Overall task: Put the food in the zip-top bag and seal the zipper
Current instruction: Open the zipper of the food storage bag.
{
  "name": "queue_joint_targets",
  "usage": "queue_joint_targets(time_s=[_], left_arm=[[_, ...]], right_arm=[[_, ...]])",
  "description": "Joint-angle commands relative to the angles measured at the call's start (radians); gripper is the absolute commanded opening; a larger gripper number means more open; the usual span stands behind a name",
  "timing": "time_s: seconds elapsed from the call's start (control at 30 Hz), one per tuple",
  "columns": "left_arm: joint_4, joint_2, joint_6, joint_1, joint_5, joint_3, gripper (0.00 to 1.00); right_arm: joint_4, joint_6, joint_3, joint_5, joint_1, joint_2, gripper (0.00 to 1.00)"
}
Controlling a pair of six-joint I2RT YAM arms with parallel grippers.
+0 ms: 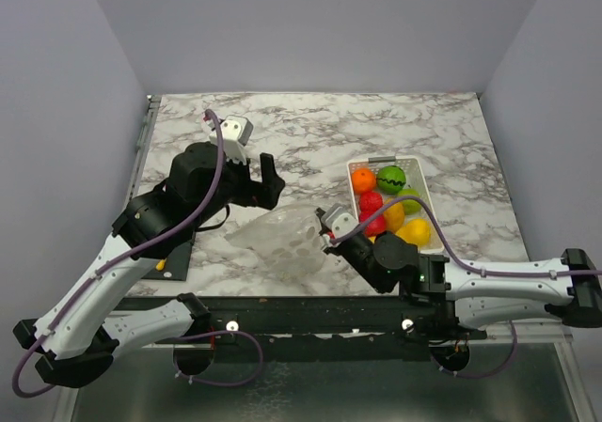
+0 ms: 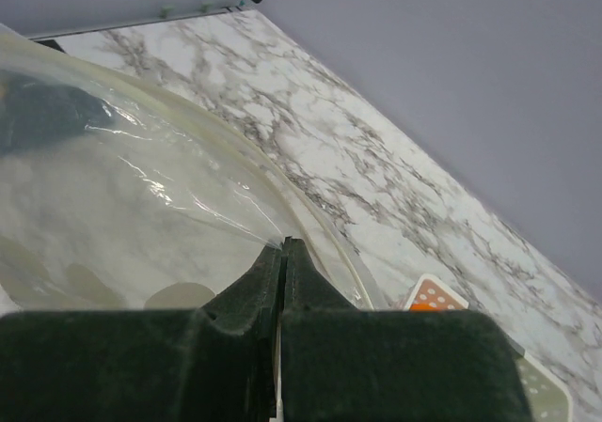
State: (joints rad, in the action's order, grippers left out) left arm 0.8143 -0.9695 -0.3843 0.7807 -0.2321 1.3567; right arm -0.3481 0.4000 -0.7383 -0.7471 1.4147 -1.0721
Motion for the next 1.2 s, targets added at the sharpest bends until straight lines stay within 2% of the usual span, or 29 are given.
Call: queue_joint_targets(time_s=[0.0,0.2,0.37,0.67,0.87,1.07,1.17], left_arm=[[0.037,0.009,0.129,-0.003,0.180,0.052,0.98],[0.055,0.019,0.203,-0.003,0.387,0.064,0.98],[0.072,0.040,0.248,-0.003,0.541,0.018,0.96],[0.053,0.100,0.273,0.006,0.609,-0.086,0.86],[0.043,0.101,0.275,0.026,0.582,-0.118,0.72],[0.043,0.091,0.277,0.044,0.551,-0.128,0.52],[0.042,0.085,0.277,0.046,0.535,-0.126,0.38]], right_arm=[[0.123,0.031,0.009,0.200,0.008,0.061,0.01],[0.224,0.049,-0.013,0.308,0.008,0.098,0.01],[0.261,0.048,-0.034,0.360,0.007,0.109,0.01],[0.346,0.028,-0.117,0.405,0.009,0.106,0.01],[0.398,0.025,-0.149,0.425,0.007,0.094,0.01],[0.402,0.025,-0.159,0.444,0.007,0.097,0.01],[0.411,0.025,-0.159,0.452,0.009,0.099,0.01]])
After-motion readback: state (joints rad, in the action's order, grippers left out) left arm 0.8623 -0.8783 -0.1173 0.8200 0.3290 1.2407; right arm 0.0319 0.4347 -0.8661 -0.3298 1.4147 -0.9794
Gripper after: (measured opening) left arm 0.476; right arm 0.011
